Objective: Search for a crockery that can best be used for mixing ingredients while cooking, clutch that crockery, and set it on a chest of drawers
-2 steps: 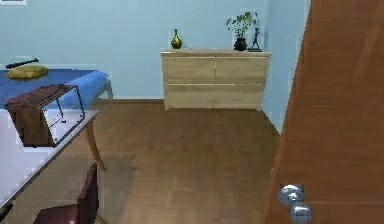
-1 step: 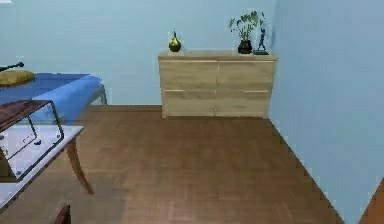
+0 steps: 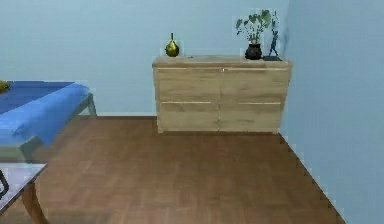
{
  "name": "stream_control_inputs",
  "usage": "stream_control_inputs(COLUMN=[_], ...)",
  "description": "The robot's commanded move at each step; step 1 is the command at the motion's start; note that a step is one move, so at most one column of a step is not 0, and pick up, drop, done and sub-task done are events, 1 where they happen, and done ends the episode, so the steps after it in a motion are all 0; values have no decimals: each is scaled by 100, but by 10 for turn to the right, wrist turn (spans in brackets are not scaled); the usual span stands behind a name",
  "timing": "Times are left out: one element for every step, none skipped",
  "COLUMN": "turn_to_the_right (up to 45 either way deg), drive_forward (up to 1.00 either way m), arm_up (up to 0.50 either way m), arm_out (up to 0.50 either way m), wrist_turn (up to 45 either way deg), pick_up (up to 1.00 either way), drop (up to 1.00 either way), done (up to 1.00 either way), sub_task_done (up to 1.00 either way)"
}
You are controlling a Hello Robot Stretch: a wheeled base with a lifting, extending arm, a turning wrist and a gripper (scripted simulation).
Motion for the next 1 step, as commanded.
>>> stream_control_inputs(turn_to_the_right=[90], drive_forward=[0], arm_up=[0], arm_out=[0], wrist_turn=[0], pick_up=[0], drop=[0], done=[0], sub_task_done=[0])
